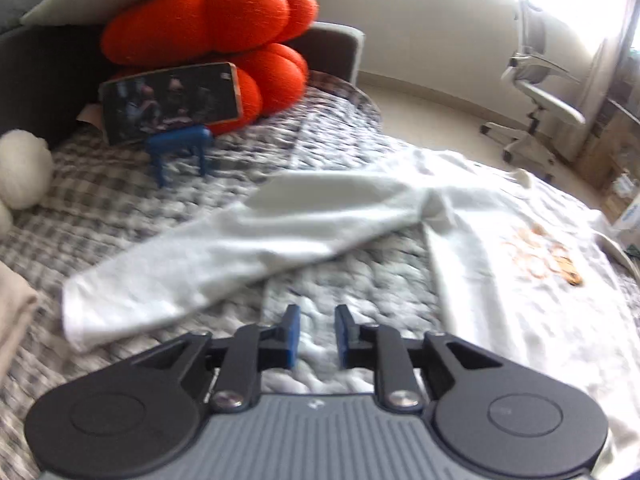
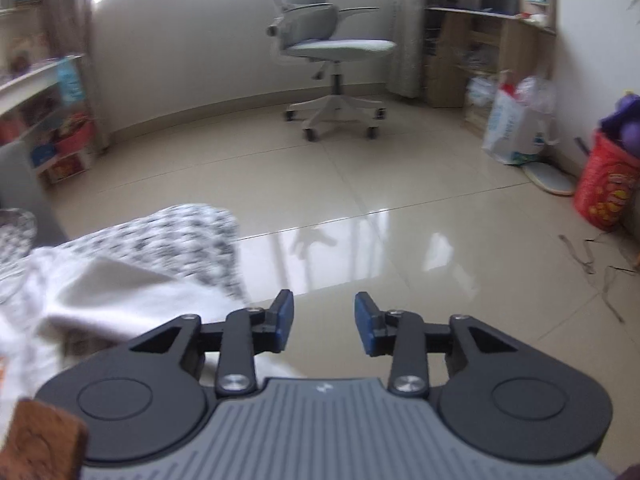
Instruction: Fold clothes
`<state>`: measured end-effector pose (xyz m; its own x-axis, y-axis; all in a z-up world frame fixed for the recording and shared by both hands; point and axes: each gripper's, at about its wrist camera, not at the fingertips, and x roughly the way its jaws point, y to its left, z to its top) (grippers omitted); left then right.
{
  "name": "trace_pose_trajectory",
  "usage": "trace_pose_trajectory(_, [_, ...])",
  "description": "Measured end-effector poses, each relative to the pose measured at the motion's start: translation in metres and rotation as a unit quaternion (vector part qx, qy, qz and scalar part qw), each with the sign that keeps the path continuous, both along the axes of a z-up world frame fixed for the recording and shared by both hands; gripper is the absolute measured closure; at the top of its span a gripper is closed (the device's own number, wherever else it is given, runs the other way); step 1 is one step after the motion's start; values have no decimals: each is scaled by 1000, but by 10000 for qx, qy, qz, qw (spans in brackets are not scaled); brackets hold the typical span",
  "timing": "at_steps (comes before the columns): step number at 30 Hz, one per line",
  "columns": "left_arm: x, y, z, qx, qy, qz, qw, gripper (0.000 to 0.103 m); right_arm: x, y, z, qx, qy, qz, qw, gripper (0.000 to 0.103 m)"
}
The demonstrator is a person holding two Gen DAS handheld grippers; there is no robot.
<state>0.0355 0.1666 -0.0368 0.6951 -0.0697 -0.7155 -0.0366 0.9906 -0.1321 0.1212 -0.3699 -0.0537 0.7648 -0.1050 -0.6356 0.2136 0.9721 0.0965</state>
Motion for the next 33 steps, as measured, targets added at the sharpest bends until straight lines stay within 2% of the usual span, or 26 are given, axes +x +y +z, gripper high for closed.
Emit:
trace_pose_trajectory(1, [-8, -11, -1, -36, 6, -171, 9998, 69, -9, 13, 2, 138, -18, 389, 9991, 58])
trace_pose_trajectory(5, [-37, -43, -5, -300, 89, -637, 9975, 68, -55, 65, 5, 481, 37, 1724, 9838, 57])
trace_pose_trajectory(7, [-49, -50, -9, -517, 158, -730, 9959, 68, -80, 82, 5, 824, 93, 2155, 9730, 57])
trace_pose_trajectory(8, [-54, -53, -11, -529, 196, -752, 9956, 68, -92, 90, 5, 995, 121, 2367, 9664, 57])
trace_pose_trajectory(11, [-68, -58, -16, -504, 261, -771, 9954, 69, -120, 112, 8, 1187, 202, 2650, 9567, 57])
trace_pose_trajectory(16, [-92, -53, -16, -689, 264, -741, 9945, 69, -160, 124, 0, 1075, 393, 2802, 9531, 57])
trace_pose_trajectory(21, [-106, -56, -22, -759, 336, -790, 9934, 69, -179, 122, -20, 1507, 597, 2654, 9504, 57])
trace_pose_trajectory(25, [-100, -67, -29, -678, 433, -775, 9937, 70, -181, 130, -31, 1517, 668, 2619, 9507, 58])
trace_pose_trajectory(29, [-92, -76, -33, -532, 485, -664, 9952, 71, -176, 129, -36, 1536, 611, 2395, 9567, 83])
trace_pose_trajectory(31, [-90, -78, -34, -515, 511, -586, 9956, 72, -175, 130, -37, 1480, 593, 2369, 9584, 89])
trace_pose_trajectory(32, [-89, -79, -35, -505, 516, -546, 9959, 75, -175, 130, -37, 1426, 585, 2362, 9594, 93])
trace_pose_trajectory(33, [-89, -80, -35, -464, 505, -525, 9963, 83, -175, 130, -37, 1386, 575, 2355, 9602, 95])
